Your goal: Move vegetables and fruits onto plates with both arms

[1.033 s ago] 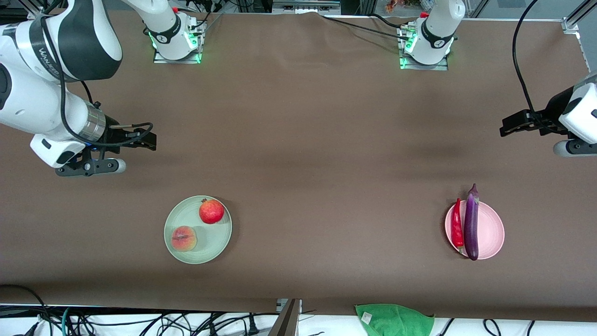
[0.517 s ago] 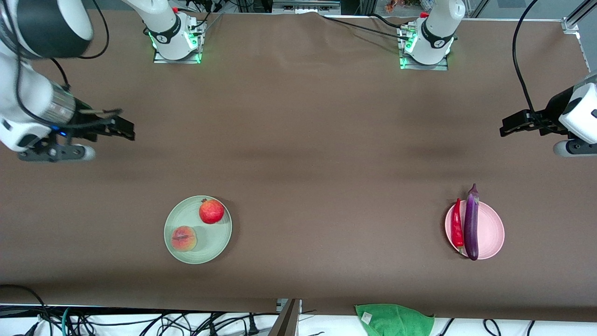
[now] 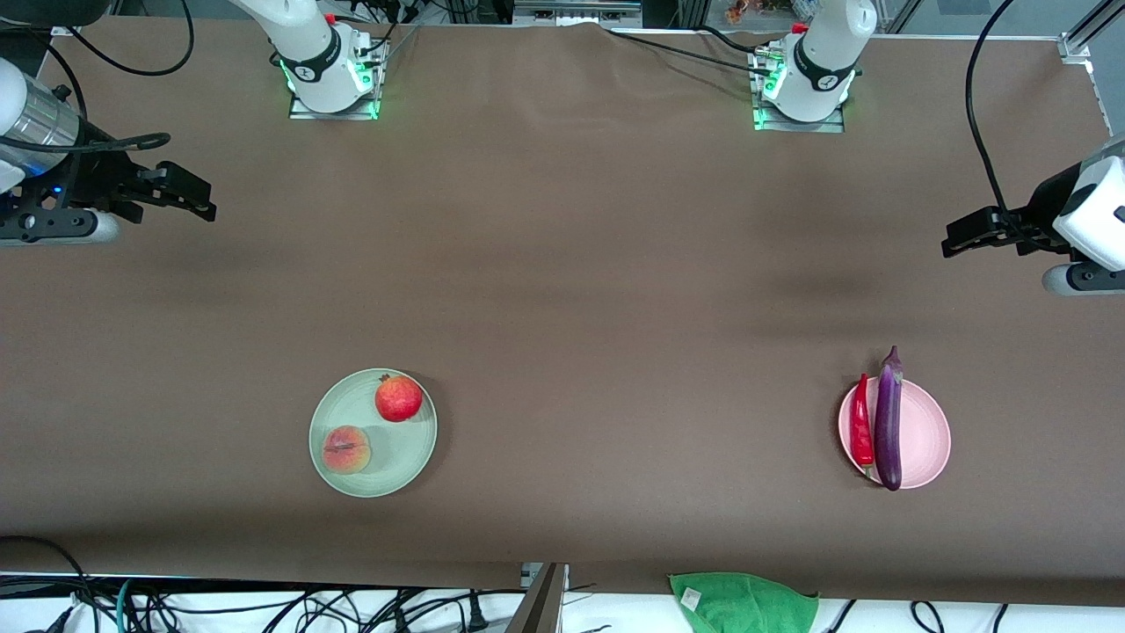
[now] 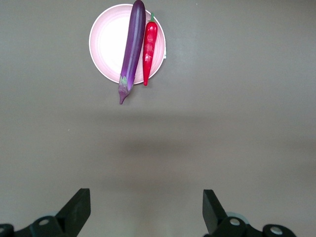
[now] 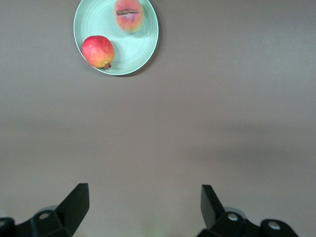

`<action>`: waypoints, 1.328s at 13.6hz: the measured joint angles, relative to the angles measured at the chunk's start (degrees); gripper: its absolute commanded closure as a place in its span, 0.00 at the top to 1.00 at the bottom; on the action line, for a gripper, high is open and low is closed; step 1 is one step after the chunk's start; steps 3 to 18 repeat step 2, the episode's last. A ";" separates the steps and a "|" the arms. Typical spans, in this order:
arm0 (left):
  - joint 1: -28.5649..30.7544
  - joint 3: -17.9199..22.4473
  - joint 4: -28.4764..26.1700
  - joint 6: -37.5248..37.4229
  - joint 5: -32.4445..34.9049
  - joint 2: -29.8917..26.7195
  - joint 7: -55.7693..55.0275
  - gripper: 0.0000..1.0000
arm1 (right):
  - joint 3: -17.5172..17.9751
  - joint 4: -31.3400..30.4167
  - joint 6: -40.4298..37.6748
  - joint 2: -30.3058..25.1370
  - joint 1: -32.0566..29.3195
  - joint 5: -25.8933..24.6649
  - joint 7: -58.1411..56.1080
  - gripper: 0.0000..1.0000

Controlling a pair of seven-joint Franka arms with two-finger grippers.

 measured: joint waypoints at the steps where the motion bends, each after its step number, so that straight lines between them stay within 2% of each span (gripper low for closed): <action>1: 0.00 0.00 0.00 0.00 0.00 0.00 0.00 1.00 | 0.00 0.08 0.12 0.18 -0.01 -0.01 -0.03 0.99; 18: 0.00 0.00 0.00 0.00 0.00 0.00 0.00 1.00 | -0.01 0.19 0.17 0.34 -0.02 -0.03 -0.05 1.00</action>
